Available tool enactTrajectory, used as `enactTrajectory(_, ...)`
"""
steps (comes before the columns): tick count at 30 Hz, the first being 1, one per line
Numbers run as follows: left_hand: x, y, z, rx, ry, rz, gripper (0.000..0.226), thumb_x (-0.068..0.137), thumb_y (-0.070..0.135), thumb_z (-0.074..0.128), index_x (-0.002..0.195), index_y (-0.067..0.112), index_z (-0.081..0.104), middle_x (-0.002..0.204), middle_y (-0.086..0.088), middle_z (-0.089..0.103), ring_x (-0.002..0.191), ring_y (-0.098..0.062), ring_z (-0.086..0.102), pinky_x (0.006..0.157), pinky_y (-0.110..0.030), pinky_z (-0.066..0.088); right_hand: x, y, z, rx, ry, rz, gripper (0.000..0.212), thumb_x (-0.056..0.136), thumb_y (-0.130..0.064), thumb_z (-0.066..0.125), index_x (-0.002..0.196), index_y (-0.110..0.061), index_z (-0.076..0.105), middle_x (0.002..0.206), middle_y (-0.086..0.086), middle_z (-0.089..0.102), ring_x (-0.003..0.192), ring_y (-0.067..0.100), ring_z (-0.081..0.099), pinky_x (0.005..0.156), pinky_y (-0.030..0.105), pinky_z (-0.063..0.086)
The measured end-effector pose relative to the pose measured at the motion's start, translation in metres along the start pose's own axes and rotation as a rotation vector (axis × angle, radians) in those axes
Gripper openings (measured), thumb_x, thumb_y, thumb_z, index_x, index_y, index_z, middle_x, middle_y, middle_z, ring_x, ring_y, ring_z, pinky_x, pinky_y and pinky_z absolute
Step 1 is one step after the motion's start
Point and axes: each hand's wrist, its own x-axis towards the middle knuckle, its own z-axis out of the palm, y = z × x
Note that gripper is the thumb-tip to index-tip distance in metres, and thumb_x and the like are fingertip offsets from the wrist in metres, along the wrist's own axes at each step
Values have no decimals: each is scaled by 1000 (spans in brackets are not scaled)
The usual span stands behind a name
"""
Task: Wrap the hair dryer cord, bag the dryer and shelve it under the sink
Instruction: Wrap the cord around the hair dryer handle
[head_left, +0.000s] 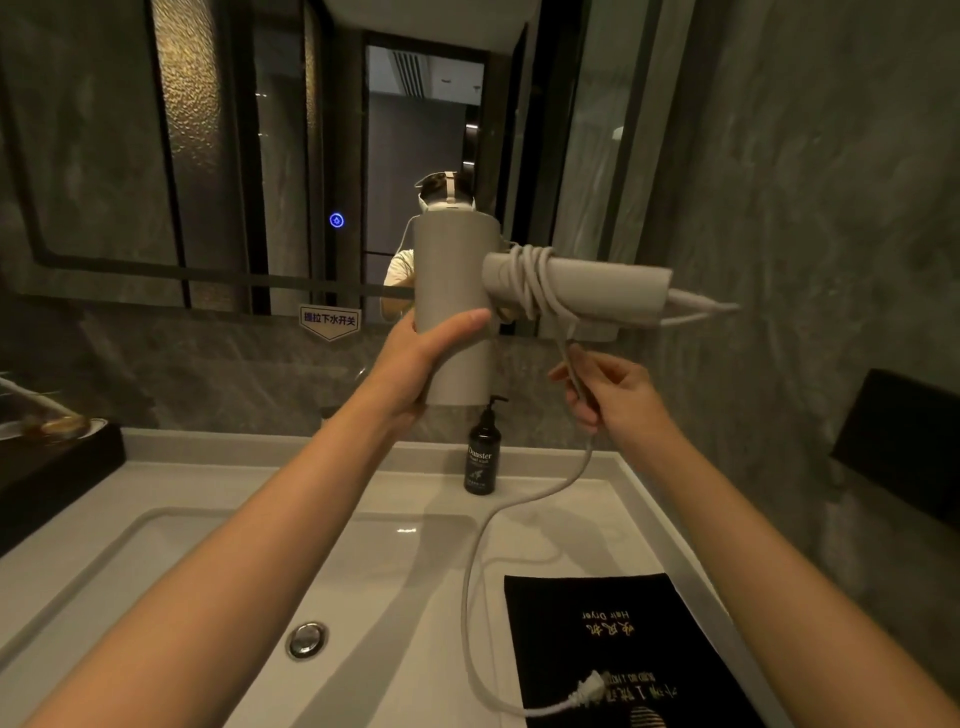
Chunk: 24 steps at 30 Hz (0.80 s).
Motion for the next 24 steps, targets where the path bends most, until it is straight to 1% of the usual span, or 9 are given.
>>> enactTrajectory(3,9,-7,0,-17,138,13,54,77,26,75,124,14,51,106,-8,64,90,-18,66,70,-34,56,-11,1,2,-113,-85,7,23,94,-30,53,92,-19,73,55,-2,53,43,9,41,40,20,36)
enactTrajectory(6,15,-12,-4,7,276,25,69,72,28,80,129,14,46,109,-6,62,95,-18,65,79,-37,57,-17,4,2,-227,-195,34,22,97,-21,50,110,-17,67,58,1,54,44,9,42,41,19,38)
enactTrajectory(9,19,-16,-12,144,383,43,69,72,29,80,129,16,42,107,-4,57,96,-19,61,83,-38,56,-16,0,-2,-374,-182,75,19,94,-18,55,110,-17,67,61,3,59,46,5,49,44,17,41)
enactTrajectory(11,21,-21,-19,268,427,59,69,70,29,81,126,16,44,110,-7,55,99,-24,59,84,-41,55,-14,-3,-6,-533,-152,30,16,93,-19,58,105,-18,69,67,4,65,57,9,59,56,22,51)
enactTrajectory(13,23,-26,-24,366,434,54,70,69,29,81,127,16,43,112,-6,53,102,-26,57,85,-44,54,-11,-10,-9,-666,-127,-64,14,93,-23,58,103,-21,67,74,2,69,68,13,65,67,26,53)
enactTrajectory(16,24,-32,-29,434,436,45,74,68,31,81,129,18,42,113,-5,52,104,-26,56,84,-45,54,-7,-21,-9,-837,-103,-172,9,93,-26,57,99,-26,64,75,-5,67,70,8,63,63,22,48)
enactTrajectory(19,23,-34,-31,570,412,91,78,68,32,81,133,20,39,110,-1,50,100,-23,54,80,-40,52,1,-31,-11,-1028,-76,-305,9,91,-30,59,97,-26,66,80,-10,63,74,8,60,62,24,45)
enactTrajectory(22,22,-31,-33,644,335,113,78,68,31,81,133,21,40,111,-2,52,98,-23,55,79,-40,52,10,-43,-16,-1106,-71,-441,16,89,-30,62,101,-23,69,88,-9,58,82,9,57,70,24,44)
enactTrajectory(24,22,-28,-35,640,284,96,77,68,30,82,132,22,40,113,-3,52,99,-24,56,78,-42,54,17,-50,-21,-1109,-67,-501,18,86,-30,66,100,-21,71,86,-10,55,81,10,55,70,23,42)
